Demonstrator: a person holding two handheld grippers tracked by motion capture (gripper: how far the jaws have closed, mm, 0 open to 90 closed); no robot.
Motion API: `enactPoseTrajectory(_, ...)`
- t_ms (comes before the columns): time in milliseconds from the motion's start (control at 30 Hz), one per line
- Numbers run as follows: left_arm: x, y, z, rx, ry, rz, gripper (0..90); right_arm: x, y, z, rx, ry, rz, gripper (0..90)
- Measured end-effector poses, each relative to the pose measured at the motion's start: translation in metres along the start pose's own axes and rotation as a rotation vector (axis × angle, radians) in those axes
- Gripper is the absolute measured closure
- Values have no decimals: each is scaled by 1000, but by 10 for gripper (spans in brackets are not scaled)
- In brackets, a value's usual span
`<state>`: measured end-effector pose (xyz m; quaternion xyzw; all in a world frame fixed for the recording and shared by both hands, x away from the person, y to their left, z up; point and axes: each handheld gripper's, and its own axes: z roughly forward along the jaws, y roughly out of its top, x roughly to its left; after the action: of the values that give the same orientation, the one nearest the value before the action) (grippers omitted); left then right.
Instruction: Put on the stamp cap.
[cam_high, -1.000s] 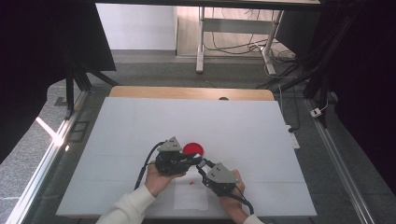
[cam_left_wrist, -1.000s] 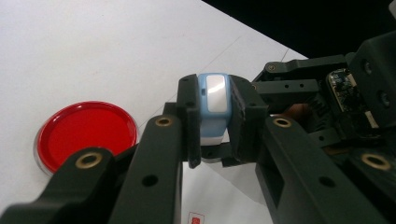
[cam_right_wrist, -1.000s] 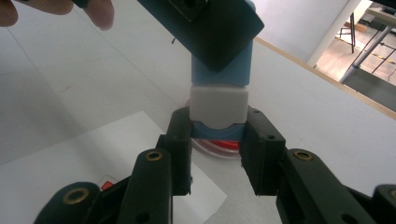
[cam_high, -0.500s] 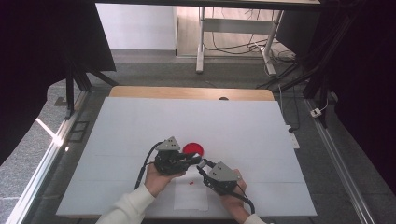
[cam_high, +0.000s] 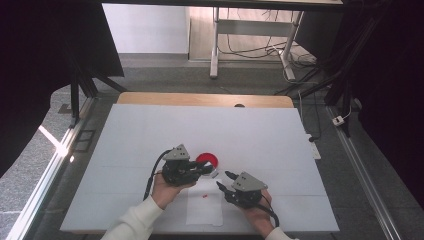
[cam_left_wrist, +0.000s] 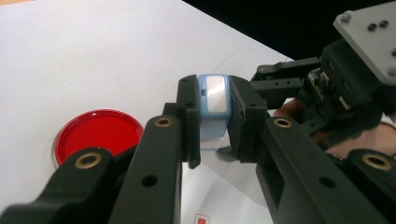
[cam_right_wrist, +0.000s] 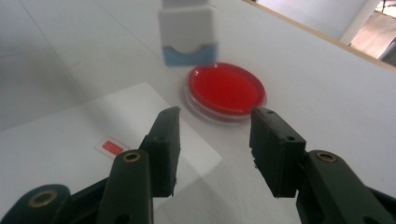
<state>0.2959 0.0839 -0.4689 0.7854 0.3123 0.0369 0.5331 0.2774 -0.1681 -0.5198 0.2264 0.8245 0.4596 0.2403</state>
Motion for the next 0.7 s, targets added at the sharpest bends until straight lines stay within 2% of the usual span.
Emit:
enactPoseTrajectory(100,0,0,-1,-1,2,6,757,-10,-6,-9,17,12,37,503)
enactPoseTrajectory(333,1,0,-1,9,4,18,756,-38,-20,-36,33,-19,92,495)
enactPoseTrajectory(467,2,0,-4,12,4,24,755,-53,-29,-54,28,-43,97,492)
enactPoseTrajectory(567,3,1,-6,9,7,25,755,-64,-36,-68,15,-52,117,491)
enactPoseTrajectory(700,4,1,-8,7,13,24,755,-72,-44,-82,26,-87,114,488)
